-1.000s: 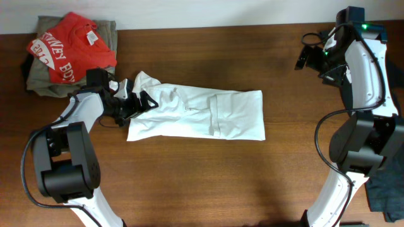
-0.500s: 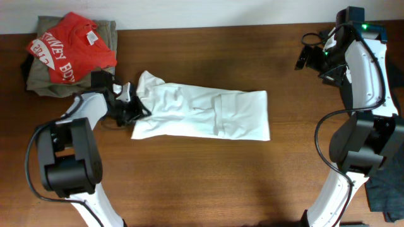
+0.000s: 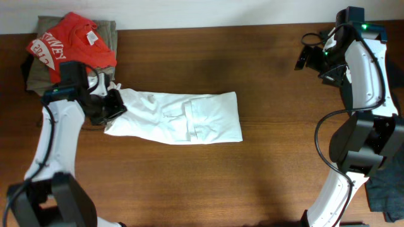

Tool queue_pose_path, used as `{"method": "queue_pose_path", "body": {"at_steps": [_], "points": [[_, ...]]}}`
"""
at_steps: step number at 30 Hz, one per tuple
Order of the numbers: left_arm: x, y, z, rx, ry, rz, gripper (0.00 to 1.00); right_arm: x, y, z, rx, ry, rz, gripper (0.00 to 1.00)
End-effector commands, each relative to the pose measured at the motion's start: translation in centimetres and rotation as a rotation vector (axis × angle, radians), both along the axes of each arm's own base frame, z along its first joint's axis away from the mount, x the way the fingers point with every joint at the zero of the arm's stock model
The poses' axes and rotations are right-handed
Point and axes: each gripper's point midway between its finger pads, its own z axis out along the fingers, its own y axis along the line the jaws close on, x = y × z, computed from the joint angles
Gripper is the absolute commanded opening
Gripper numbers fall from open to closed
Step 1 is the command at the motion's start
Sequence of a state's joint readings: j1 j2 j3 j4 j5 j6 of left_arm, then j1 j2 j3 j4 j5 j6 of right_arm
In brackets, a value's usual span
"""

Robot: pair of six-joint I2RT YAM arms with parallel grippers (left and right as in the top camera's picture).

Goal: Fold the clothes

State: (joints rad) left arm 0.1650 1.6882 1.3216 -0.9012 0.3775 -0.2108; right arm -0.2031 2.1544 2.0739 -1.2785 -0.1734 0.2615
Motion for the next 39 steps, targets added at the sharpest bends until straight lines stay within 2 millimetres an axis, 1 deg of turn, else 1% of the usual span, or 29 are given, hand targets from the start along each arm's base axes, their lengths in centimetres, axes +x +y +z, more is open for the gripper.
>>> {"method": "queue_pose_path", "body": {"at_steps": [1,4,5,6,9,11,12,17,22,39], "points": [[-0.6,-6.1,3.0,0.023,-0.075,-0.143,0.01,0.3,-0.3,0.8,-0.013,-0.021,-0.004,0.99],[-2.6,-13.5,2.7,0.041,-0.067,-0.315,0.00,0.3,-0.3,0.8,-0.013,-0.021,-0.004,0.99],[-3.1,-15.1,2.6,0.076,-0.071,-0.342,0.00,0.3,-0.3,0.8,-0.013,-0.021,-0.004,0.99],[-4.0,-17.5,2.6,0.101,-0.090,-0.407,0.00,0.3,-0.3,0.8,-0.013,-0.021,-0.004,0.99],[-5.5,-21.0,2.5,0.144,-0.118,-0.472,0.00,0.3,-0.3,0.8,-0.013,-0.021,-0.004,0.99],[-6.3,-22.3,2.3,0.161,-0.124,-0.511,0.00,0.3,-0.3,0.8,-0.013,-0.021,-0.004,0.99],[-6.7,-23.0,1.7,0.166,-0.114,-0.533,0.00,0.3,-0.3,0.8,-0.013,-0.021,-0.004,0.99],[-8.2,-24.9,-2.8,0.205,0.000,-0.608,0.00,0.3,-0.3,0.8,-0.013,-0.021,-0.004,0.99],[-9.9,-26.5,-5.6,0.226,0.068,-0.671,0.00,0.3,-0.3,0.8,-0.013,-0.021,-0.004,0.99],[-10.1,-26.9,-5.6,0.200,0.073,-0.680,0.01,0.3,-0.3,0.8,-0.013,-0.021,-0.004,0.99]]}}
